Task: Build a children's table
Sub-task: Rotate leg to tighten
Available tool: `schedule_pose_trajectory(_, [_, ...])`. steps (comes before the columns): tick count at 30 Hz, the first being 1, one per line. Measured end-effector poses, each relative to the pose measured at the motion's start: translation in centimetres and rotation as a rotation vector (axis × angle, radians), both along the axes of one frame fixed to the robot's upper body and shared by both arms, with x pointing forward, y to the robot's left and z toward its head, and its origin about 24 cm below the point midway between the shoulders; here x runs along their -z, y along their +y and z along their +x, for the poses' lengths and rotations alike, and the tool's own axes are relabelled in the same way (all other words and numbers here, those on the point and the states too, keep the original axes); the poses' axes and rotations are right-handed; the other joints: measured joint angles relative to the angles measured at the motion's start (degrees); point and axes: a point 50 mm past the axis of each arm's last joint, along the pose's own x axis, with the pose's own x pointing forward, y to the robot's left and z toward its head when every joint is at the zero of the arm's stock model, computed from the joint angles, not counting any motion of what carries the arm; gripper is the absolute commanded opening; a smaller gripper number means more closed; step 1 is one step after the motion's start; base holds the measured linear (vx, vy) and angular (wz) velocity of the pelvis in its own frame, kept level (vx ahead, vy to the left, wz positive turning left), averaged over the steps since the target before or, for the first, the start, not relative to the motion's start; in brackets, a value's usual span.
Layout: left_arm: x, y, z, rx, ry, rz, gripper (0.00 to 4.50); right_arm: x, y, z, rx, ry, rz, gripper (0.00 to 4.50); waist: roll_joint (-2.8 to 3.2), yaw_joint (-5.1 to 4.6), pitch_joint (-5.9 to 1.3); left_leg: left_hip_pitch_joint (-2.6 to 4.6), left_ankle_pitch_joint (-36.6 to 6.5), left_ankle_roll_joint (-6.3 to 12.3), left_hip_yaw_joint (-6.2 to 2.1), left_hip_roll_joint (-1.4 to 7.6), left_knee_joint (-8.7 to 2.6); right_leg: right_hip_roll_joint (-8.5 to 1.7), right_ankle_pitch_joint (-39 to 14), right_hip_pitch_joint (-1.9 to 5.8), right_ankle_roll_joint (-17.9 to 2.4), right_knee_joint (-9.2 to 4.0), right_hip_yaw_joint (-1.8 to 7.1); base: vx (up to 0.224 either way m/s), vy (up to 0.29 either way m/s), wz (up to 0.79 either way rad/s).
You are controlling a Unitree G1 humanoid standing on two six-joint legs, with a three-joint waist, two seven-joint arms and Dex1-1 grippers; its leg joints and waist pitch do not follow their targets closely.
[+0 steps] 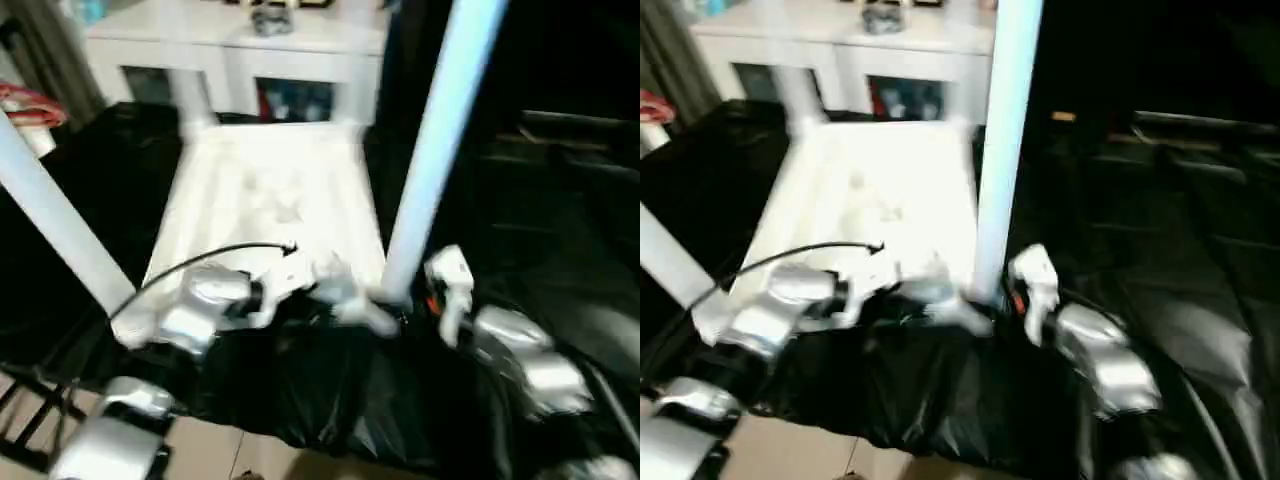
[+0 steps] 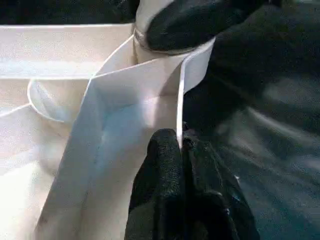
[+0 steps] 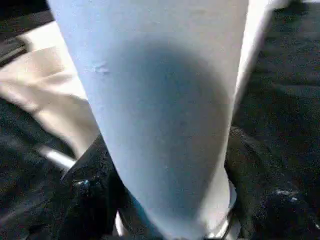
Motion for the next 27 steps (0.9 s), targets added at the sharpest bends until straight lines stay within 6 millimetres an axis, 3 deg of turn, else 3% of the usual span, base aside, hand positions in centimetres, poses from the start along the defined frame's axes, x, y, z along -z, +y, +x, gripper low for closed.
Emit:
schedule_pose_trajectory(4, [0.2, -0.7, -0.2, -0.063, -0.020, -0.003, 0.00, 0.3, 0.9, 0.5, 0.119, -0.024, 0.006, 2.59, 0.44, -0.26, -0.32, 0.01, 0.0, 0.00, 0.00, 0.00, -0.06, 0.00, 0.0, 0.00, 0.0, 0.02, 0.00, 0.000, 0.000, 0.00])
schedule_pose_trajectory(5, [0.2, -0.8, -0.3, -0.067, -0.025, -0.003, 0.00, 0.3, 1.0, 0.6, 0.130, -0.031, 0.003, 2.94, 0.54, -0.28, -0.38, 0.00, 0.0, 0.00, 0.00, 0.00, -0.08, 0.00, 0.0, -0.01, 0.0, 0.02, 0.00, 0.000, 0.000, 0.00])
schedule_pose_trajectory(8, [0.2, -1.0, -0.3, -0.069, -0.036, -0.002, 0.00, 0.3, 1.1, 0.6, 0.146, -0.045, -0.003, 2.94, 0.65, -0.25, -0.46, -0.02, 0.0, 0.00, 0.00, 0.00, -0.12, 0.00, 0.0, -0.01, 0.0, 0.01, 0.00, 0.000, 0.000, 0.00])
schedule_pose_trajectory(9, [0.2, -1.1, -0.4, -0.069, -0.039, -0.001, 0.00, 0.3, 1.1, 0.6, 0.147, -0.045, -0.008, 3.35, 0.67, -0.25, -0.47, -0.03, 0.0, 0.00, 0.01, -0.01, -0.11, 0.00, 0.0, 0.00, 0.0, -0.02, 0.01, 0.000, 0.000, 0.00])
schedule_pose_trajectory(11, [0.2, -1.2, -0.4, -0.066, -0.040, -0.001, 0.00, 0.4, 1.1, 0.6, 0.142, -0.046, -0.024, 3.37, 0.65, -0.22, -0.47, -0.04, 0.0, 0.00, 0.01, -0.02, -0.09, 0.00, 0.0, 0.01, 0.0, -0.05, 0.03, 0.000, 0.000, 0.00])
schedule_pose_trajectory(14, [0.1, -1.4, -0.4, -0.062, -0.038, -0.001, 0.00, 0.4, 1.1, 0.6, 0.126, -0.055, -0.050, 3.78, 0.63, -0.13, -0.45, -0.06, 0.0, 0.00, 0.01, -0.05, -0.09, -0.01, -0.1, 0.01, 0.1, -0.09, 0.06, 0.000, 0.000, 0.00])
schedule_pose_trajectory(22, [-0.3, -0.5, -0.9, 0.053, 0.000, -0.005, 0.00, -0.4, -0.8, -0.9, -0.149, -0.057, -0.075, 3.78, 0.63, 0.59, -0.44, -0.41, 0.0, 0.05, -0.02, 0.01, -0.15, 0.01, -0.2, -0.17, 0.1, -0.13, -0.05, 0.000, 0.000, 0.00])
schedule_pose_trajectory(27, [-0.5, 0.4, -1.4, 0.179, 0.026, 0.006, 0.00, -1.0, -2.1, -2.8, -0.375, -0.010, -0.091, 3.78, 0.59, 2.04, -0.39, -0.48, -0.1, 0.16, 0.00, 0.02, 0.05, -0.02, -0.2, -0.24, 0.1, -0.14, -0.05, 0.000, 0.000, 0.00])
